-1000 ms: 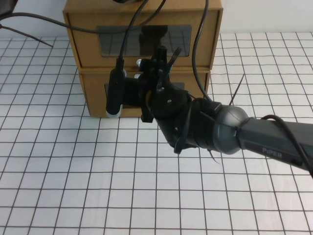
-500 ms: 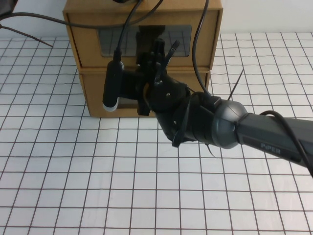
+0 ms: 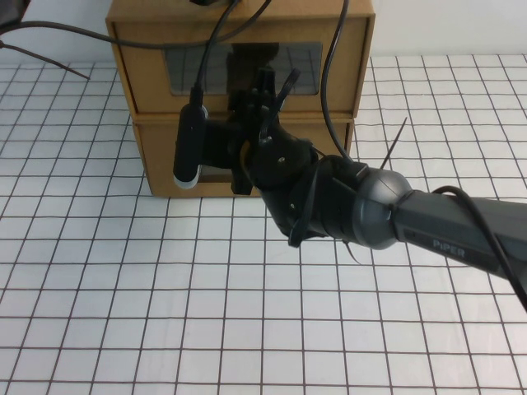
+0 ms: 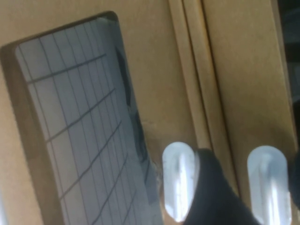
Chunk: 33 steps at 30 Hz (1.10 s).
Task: Open the shoe box
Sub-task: 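Pull the top drawer of the cardboard box fully open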
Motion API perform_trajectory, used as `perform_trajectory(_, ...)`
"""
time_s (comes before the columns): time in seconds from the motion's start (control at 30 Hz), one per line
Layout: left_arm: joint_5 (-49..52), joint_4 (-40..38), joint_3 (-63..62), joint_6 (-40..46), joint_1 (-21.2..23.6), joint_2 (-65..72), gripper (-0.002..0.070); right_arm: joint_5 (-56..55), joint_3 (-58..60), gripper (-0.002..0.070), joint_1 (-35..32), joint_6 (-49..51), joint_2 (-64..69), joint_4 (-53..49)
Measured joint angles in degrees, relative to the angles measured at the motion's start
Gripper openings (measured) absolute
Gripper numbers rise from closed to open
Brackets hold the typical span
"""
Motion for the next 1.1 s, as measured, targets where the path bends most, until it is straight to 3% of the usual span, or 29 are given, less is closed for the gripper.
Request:
perform_trajectory(0.17,0.0,0.0,0.0,0.0,0.0,0.0,-0.0002,0.22,0.02,0.0282,0.0,0.0,0.0,-0.26)
perform_trajectory(0.53,0.0,0.0,0.0,0.0,0.0,0.0,-0.0002,1.77,-0.44,0.0031,-0.05,-0.12,0.13,-0.7)
perform_trajectory(1.1,0.0,0.0,0.0,0.0,0.0,0.0,-0.0002,3.53,-0.44,0.0011,0.63,-1.67,0.23,-0.7)
